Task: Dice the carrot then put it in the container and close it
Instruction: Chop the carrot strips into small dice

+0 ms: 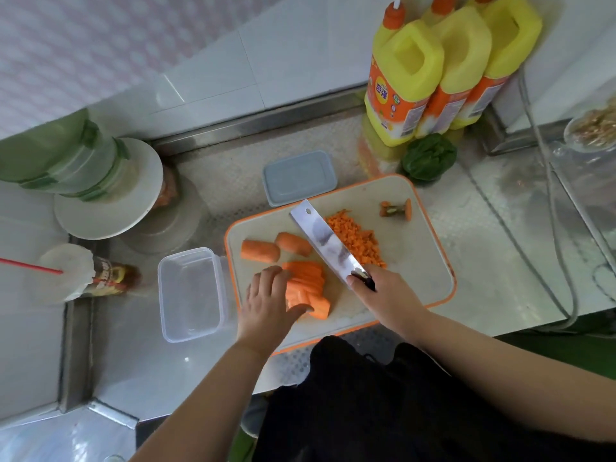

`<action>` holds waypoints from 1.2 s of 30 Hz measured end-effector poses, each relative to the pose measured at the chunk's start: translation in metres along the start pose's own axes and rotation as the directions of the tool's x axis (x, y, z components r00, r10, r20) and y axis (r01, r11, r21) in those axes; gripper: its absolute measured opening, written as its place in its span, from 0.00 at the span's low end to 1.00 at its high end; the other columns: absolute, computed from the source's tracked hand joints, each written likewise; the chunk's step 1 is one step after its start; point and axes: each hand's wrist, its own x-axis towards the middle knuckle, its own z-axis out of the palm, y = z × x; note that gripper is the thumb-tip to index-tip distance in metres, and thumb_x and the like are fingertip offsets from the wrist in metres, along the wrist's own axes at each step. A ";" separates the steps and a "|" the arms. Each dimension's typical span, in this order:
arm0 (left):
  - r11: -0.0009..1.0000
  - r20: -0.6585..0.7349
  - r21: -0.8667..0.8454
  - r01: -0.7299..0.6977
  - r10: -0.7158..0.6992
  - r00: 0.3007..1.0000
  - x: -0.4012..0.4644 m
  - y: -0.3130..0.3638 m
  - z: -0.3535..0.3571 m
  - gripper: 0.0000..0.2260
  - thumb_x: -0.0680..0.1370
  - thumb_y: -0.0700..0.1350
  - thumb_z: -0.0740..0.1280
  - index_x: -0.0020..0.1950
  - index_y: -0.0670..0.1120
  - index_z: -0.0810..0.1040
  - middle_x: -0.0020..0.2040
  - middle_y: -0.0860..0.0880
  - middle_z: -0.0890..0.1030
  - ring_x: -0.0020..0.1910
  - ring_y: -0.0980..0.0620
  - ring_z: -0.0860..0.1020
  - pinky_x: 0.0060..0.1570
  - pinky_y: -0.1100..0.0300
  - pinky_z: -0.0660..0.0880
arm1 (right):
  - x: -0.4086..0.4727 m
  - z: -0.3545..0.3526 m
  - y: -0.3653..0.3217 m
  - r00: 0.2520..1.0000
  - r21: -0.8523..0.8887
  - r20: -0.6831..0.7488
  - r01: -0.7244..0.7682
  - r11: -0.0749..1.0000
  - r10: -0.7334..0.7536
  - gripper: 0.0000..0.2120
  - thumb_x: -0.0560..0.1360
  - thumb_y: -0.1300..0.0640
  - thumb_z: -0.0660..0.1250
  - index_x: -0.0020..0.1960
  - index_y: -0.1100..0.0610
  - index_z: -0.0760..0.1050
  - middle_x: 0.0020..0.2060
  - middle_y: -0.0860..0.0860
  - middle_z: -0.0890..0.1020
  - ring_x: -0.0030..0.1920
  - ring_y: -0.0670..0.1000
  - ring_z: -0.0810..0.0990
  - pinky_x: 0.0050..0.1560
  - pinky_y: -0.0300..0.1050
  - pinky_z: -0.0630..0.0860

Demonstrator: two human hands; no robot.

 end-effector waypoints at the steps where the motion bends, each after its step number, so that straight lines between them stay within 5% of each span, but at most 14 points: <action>1: 0.998 0.017 0.006 0.065 -0.065 0.998 -0.007 0.005 0.002 0.34 0.63 0.65 0.71 0.60 0.45 0.70 0.56 0.45 0.75 0.55 0.45 0.73 0.51 0.48 0.77 | -0.001 0.000 0.000 1.000 0.016 -0.004 0.009 1.000 -0.009 0.18 0.79 0.48 0.63 0.34 0.48 0.61 0.27 0.47 0.68 0.29 0.45 0.68 0.31 0.40 0.61; 4: 0.976 0.075 0.028 0.215 -0.217 0.973 -0.019 0.018 0.010 0.37 0.60 0.67 0.72 0.57 0.42 0.73 0.52 0.45 0.76 0.51 0.44 0.76 0.49 0.50 0.77 | -0.003 0.003 0.000 1.000 0.059 0.000 0.021 0.998 -0.021 0.17 0.78 0.49 0.64 0.34 0.46 0.62 0.27 0.46 0.69 0.29 0.45 0.68 0.31 0.40 0.62; 7: 0.958 0.132 0.019 0.287 -0.287 0.949 -0.022 0.023 0.017 0.30 0.64 0.62 0.75 0.55 0.43 0.74 0.51 0.47 0.77 0.51 0.44 0.76 0.51 0.52 0.74 | -0.005 0.003 0.001 1.000 0.046 0.000 0.016 0.999 -0.016 0.18 0.78 0.50 0.65 0.33 0.45 0.61 0.27 0.46 0.68 0.29 0.44 0.68 0.30 0.38 0.61; 12: 0.915 0.140 -0.151 0.375 -0.355 0.924 -0.028 0.026 0.015 0.21 0.73 0.56 0.72 0.61 0.48 0.73 0.56 0.52 0.76 0.57 0.49 0.74 0.56 0.55 0.70 | -0.008 0.000 0.004 1.000 0.042 0.009 -0.002 0.999 0.001 0.19 0.79 0.50 0.64 0.33 0.46 0.60 0.26 0.46 0.67 0.29 0.44 0.66 0.30 0.37 0.60; 18: 0.866 0.208 -0.232 0.442 -0.400 0.893 -0.030 0.038 0.004 0.19 0.78 0.55 0.67 0.65 0.50 0.68 0.54 0.50 0.80 0.51 0.46 0.78 0.48 0.53 0.71 | -0.011 -0.002 0.008 1.000 0.049 0.007 -0.001 0.999 0.001 0.20 0.79 0.50 0.64 0.32 0.49 0.60 0.26 0.46 0.66 0.27 0.44 0.65 0.29 0.38 0.59; 21: 0.900 0.242 -0.177 0.399 -0.354 0.904 -0.031 0.044 0.009 0.23 0.79 0.56 0.65 0.71 0.50 0.63 0.56 0.49 0.80 0.51 0.45 0.79 0.43 0.56 0.63 | -0.011 -0.003 0.008 1.000 0.037 0.026 0.003 0.999 -0.004 0.19 0.79 0.50 0.64 0.33 0.49 0.61 0.26 0.46 0.68 0.28 0.44 0.66 0.29 0.38 0.59; 23: 0.942 0.201 -0.089 0.323 -0.300 0.932 -0.029 0.043 0.009 0.26 0.78 0.57 0.67 0.72 0.50 0.64 0.59 0.48 0.77 0.52 0.43 0.79 0.42 0.53 0.70 | -0.012 -0.003 0.008 1.000 0.026 0.029 0.009 1.000 -0.009 0.19 0.79 0.50 0.63 0.33 0.48 0.60 0.27 0.46 0.68 0.28 0.44 0.66 0.29 0.38 0.59; 25: 0.992 0.097 0.075 0.103 -0.110 0.989 -0.030 0.036 0.016 0.27 0.72 0.56 0.73 0.68 0.50 0.69 0.57 0.44 0.76 0.50 0.41 0.79 0.39 0.48 0.78 | -0.013 -0.003 0.008 1.000 0.024 0.025 0.011 1.000 -0.012 0.19 0.79 0.50 0.63 0.33 0.47 0.60 0.27 0.45 0.67 0.28 0.43 0.65 0.30 0.37 0.59; 28: 0.962 -0.008 0.244 -0.125 0.131 0.991 -0.024 0.022 0.022 0.29 0.68 0.58 0.73 0.65 0.50 0.73 0.58 0.42 0.78 0.52 0.39 0.77 0.47 0.45 0.79 | -0.013 -0.004 0.009 1.000 0.026 0.021 0.002 1.000 -0.002 0.19 0.79 0.50 0.63 0.33 0.46 0.59 0.27 0.45 0.67 0.29 0.43 0.66 0.30 0.37 0.60; 31: 0.932 0.003 0.293 -0.211 0.220 0.975 -0.015 0.012 0.020 0.28 0.67 0.59 0.72 0.63 0.48 0.77 0.59 0.44 0.78 0.56 0.41 0.76 0.56 0.44 0.76 | -0.014 -0.004 0.010 1.000 0.022 0.023 -0.016 1.000 0.015 0.18 0.79 0.49 0.63 0.33 0.48 0.60 0.27 0.46 0.68 0.29 0.44 0.67 0.30 0.38 0.61; 36: 0.917 -0.038 0.258 -0.305 0.325 0.945 -0.011 0.009 0.017 0.27 0.68 0.57 0.73 0.61 0.47 0.73 0.56 0.43 0.78 0.54 0.41 0.77 0.57 0.46 0.76 | -0.013 -0.003 0.012 1.000 0.032 0.023 -0.011 0.999 0.010 0.18 0.79 0.49 0.63 0.33 0.48 0.60 0.27 0.47 0.69 0.29 0.46 0.68 0.30 0.40 0.61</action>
